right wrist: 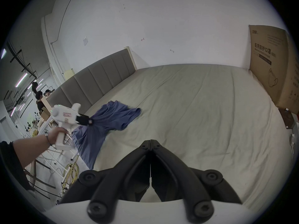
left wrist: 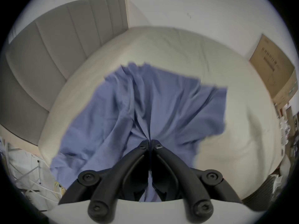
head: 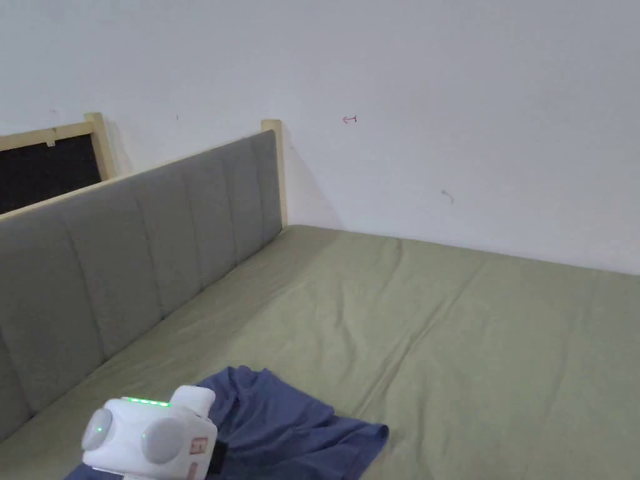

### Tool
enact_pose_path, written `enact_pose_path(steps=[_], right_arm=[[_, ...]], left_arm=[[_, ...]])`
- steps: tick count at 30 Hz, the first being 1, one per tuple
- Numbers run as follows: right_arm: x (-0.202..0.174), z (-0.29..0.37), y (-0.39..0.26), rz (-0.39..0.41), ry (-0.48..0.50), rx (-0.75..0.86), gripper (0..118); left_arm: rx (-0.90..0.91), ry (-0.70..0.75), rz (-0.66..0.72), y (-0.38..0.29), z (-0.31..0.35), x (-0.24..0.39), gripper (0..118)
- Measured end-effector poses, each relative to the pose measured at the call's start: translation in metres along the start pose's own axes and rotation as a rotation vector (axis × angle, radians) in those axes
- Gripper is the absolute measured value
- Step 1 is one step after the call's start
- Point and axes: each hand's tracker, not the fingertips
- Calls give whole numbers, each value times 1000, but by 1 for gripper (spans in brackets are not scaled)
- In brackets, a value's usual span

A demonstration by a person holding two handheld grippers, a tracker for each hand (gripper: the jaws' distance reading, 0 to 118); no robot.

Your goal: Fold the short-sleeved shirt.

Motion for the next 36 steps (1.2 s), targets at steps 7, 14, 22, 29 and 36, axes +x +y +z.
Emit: enact_pose_path(steps=[7,14,22,29,36], right_arm=[[16,42,0,-69,-9,99,0],[37,92,-3,-130,-57,200,0],[75,155,-20,-154,-206,318,0],[113,169,-53,-249,-289,287,0],[127,153,-73,-310,-303,218,0]], left_arm=[[525,-162,-30,41,179,30,0],[561,-481,-255,66,276,198,0],[202,-621,-337,79,216,379,0],[-330,-541,-143,19,41,443,1],[-564,-449,21,-32,-41,420,44]])
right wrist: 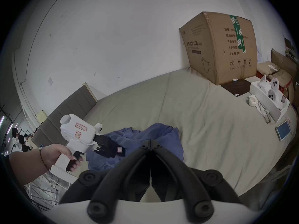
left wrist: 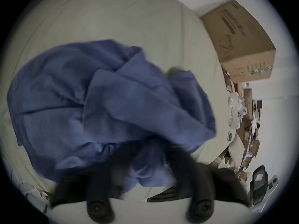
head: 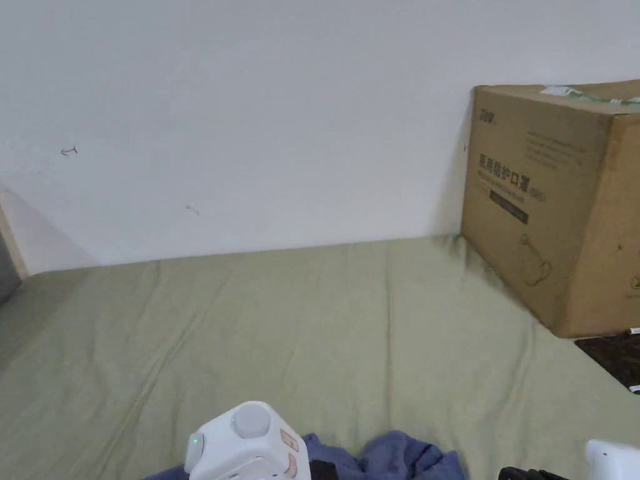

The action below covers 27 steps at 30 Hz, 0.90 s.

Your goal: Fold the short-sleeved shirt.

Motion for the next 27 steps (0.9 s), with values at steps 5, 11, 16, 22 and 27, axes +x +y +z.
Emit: enact_pose_path(steps=[5,11,16,22,27], right_arm=[[-14,-7,1,13,22,-14,0],[-44,-1,13,82,64,55,0],[-71,11,16,160,63,214,0],[-91,26,7,209,-8,483,0],[-105,31,2,240,-87,574,0]], left_arm=[[55,-25,-131,-2,57,-6,109],[541,-58,-260,-49,185,-22,108],[1074,55,-371,-142,235,-48,37],[1384,159,-258,-214,232,-83,0],[1433,278,-265,-220,225,-88,0]])
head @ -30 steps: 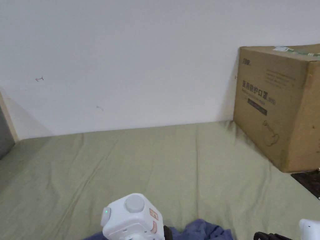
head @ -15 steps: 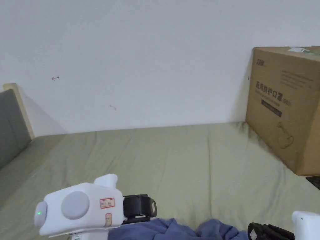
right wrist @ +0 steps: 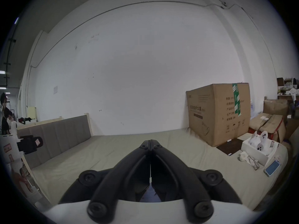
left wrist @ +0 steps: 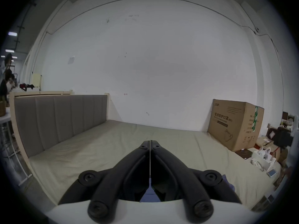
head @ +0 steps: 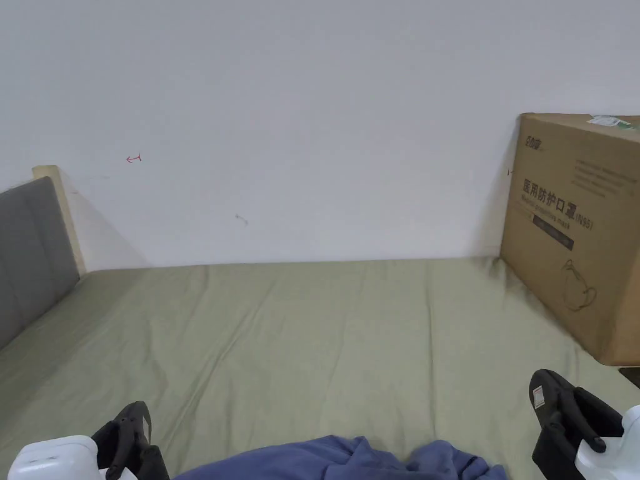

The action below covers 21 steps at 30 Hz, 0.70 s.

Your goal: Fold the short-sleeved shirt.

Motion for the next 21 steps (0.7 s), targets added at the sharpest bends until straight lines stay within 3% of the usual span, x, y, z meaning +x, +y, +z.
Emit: enact_pose_path(steps=[7,10,12,16,17,19,20,21], right_arm=[[-1,-3,4,-19,33,-46,0],[0,-7,5,-50,79,-85,0],[0,-10,6,-61,92,-113,0],[6,-20,0,-97,97,-174,0],[8,-23,-3,-108,95,-186,0],[12,-29,-8,-120,87,-212,0],[14,-32,-11,-125,81,-225,0],[16,-34,-13,-129,76,-237,0]], left_arm=[[-14,20,30,15,-11,-8,0],[-254,-31,78,36,-65,-24,0],[-539,-53,87,37,-120,-41,0],[-989,-100,260,-17,-232,-90,1],[-1062,-77,289,-33,-249,-99,21],[-1101,-17,278,-60,-269,-106,104],[-1123,9,256,-75,-273,-106,118],[-1113,38,219,-86,-278,-107,114]])
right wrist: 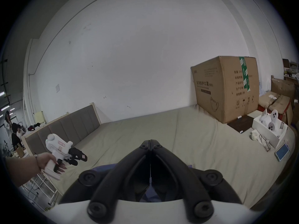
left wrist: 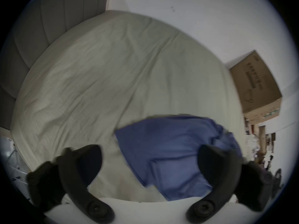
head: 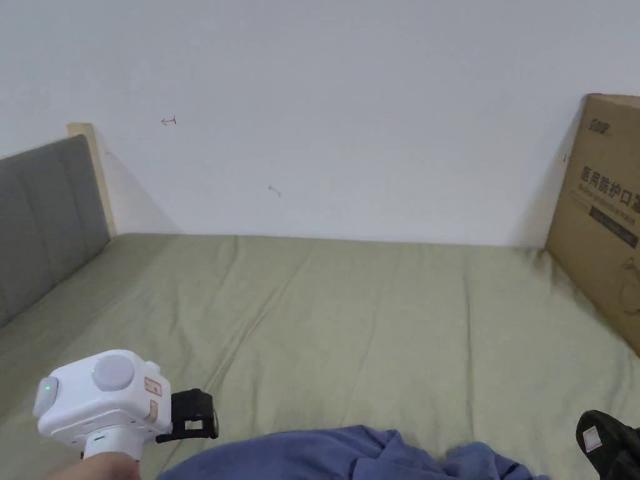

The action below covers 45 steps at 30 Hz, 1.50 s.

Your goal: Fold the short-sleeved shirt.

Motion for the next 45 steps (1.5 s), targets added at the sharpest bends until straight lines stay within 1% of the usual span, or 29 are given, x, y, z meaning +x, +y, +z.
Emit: enact_pose_path(steps=[2,5,7,9,10,11,12,14,16,17,18,19,20,21,22,24,25,26,27,28,29,30,31,32,34,37,39,42,45], right_arm=[[5,-8,-4,-9,-14,-33,0],[11,-18,-9,-14,-31,-77,0],[13,-25,-12,-10,-42,-99,0],[12,-32,-14,-1,-49,-123,0],[12,-38,-15,6,-49,-142,0],[12,-44,-17,13,-40,-165,0],[12,-50,-18,23,-25,-194,0],[9,-72,-17,51,24,-285,0],[3,-97,-14,93,77,-358,0],[-2,-113,-11,114,109,-404,0],[-6,-128,-8,119,139,-446,6],[-11,-147,-6,118,164,-507,30],[-16,-169,-5,124,179,-612,79],[-20,-187,-9,124,182,-691,102],[-24,-208,-15,136,206,-792,106],[-31,-244,-33,207,213,-952,106],[-33,-259,-47,268,184,-1059,106],[-34,-272,-61,315,126,-1136,103],[-31,-281,-76,358,67,-1191,92],[-27,-289,-89,401,62,-1232,71],[-25,-290,-93,430,79,-1238,35],[-23,-287,-92,454,110,-1209,13],[-21,-278,-86,492,122,-1145,12],[-17,-267,-76,488,117,-1065,12],[-4,-245,-46,399,153,-929,10],[24,-193,11,286,106,-706,8],[41,-158,45,210,103,-595,8],[51,-99,94,157,84,-468,7],[46,-54,132,132,123,-396,7]], left_arm=[[1,45,16,2,-28,-6,113],[-38,18,63,-10,-73,-10,113],[-115,13,28,-25,-100,-8,113],[-35,173,-258,-44,-97,20,113],[0,208,-339,-56,-91,34,113],[79,212,-380,-67,-82,43,102],[135,172,-386,-73,-70,49,77],[153,27,-325,-84,-48,54,3],[192,-180,-207,-92,-28,47,3],[242,-207,-196,-101,-15,49,3],[288,-198,-201,-109,-4,51,3],[318,-179,-222,-116,6,46,3],[339,-183,-229,-123,14,47,3],[350,-195,-230,-127,20,46,3],[363,-206,-225,-133,27,45,3],[371,-227,-218,-140,34,44,3],[364,-232,-216,-142,36,44,3],[353,-229,-212,-143,37,44,3],[349,-226,-207,-143,33,39,3],[346,-232,-198,-144,32,37,3],[336,-235,-190,-144,32,34,3],[330,-237,-182,-144,32,32,3],[325,-237,-172,-144,33,30,3],[329,-239,-166,-144,35,26,3],[385,-254,-172,-147,48,21,3],[488,-195,-172,-148,77,16,3],[532,-227,-140,-145,96,7,3],[608,-305,-105,-143,134,5,3],[681,-326,-189,-142,178,25,3]])
